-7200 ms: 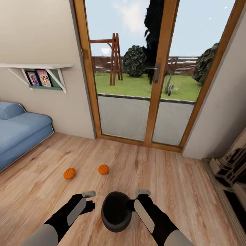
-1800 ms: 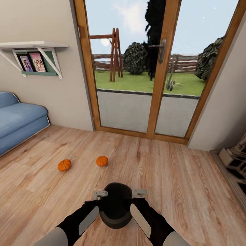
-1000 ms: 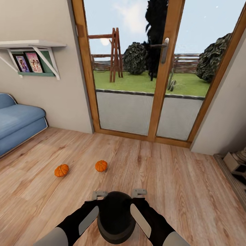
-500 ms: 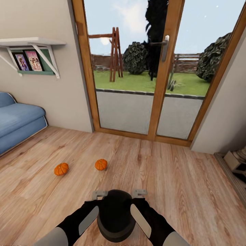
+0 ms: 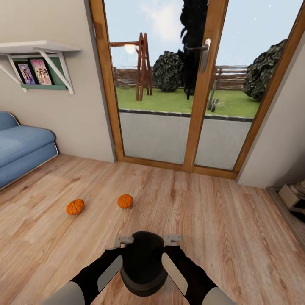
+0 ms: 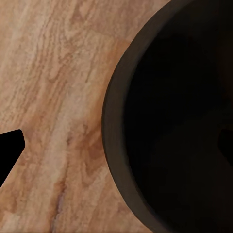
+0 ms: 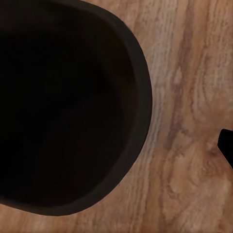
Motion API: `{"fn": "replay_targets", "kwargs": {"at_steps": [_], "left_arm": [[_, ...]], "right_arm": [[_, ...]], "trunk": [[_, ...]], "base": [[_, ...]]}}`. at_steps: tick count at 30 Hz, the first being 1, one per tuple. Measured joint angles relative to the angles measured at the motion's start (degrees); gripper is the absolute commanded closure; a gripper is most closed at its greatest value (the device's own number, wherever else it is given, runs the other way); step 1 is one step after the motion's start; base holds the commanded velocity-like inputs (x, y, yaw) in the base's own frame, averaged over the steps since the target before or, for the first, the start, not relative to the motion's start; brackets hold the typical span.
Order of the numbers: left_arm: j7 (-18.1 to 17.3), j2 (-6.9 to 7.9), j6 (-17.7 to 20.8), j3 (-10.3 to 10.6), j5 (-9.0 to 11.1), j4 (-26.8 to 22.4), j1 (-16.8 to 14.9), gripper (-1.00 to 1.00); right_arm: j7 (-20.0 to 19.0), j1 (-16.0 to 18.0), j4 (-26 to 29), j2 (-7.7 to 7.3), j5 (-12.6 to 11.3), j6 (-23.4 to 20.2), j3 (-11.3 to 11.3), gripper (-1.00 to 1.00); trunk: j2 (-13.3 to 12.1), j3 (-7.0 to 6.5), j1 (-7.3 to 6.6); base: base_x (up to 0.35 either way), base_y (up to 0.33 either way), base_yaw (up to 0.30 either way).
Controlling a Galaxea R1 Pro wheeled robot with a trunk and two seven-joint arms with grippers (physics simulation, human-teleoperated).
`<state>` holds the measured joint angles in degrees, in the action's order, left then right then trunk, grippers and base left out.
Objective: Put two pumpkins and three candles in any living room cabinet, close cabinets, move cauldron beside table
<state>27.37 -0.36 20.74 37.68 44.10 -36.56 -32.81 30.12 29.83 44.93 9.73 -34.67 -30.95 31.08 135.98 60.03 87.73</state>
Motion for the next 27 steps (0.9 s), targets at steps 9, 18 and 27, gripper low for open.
{"fn": "replay_targets", "kwargs": {"at_steps": [9, 18, 27], "left_arm": [[0.0, 0.06, 0.0, 0.0, 0.0, 0.0, 0.0, -1.00], [0.0, 0.06, 0.0, 0.0, 0.0, 0.0, 0.0, -1.00], [0.0, 0.06, 0.0, 0.0, 0.0, 0.0, 0.0, -1.00]], "right_arm": [[0.0, 0.0, -0.6, 0.04, -0.2, 0.1, 0.0, -1.00], [0.1, 0.0, -1.9, 0.06, -0.1, 2.1, 0.0, -1.00], [0.0, 0.0, -2.0, 0.06, -0.1, 2.2, 0.0, -1.00]], "trunk": [[3.6, 1.62, 1.98], [7.2, 3.23, 3.95], [7.4, 5.22, 4.19]], "base": [[0.000, 0.000, 0.000], [0.000, 0.000, 0.000], [0.000, 0.000, 0.000]]}}
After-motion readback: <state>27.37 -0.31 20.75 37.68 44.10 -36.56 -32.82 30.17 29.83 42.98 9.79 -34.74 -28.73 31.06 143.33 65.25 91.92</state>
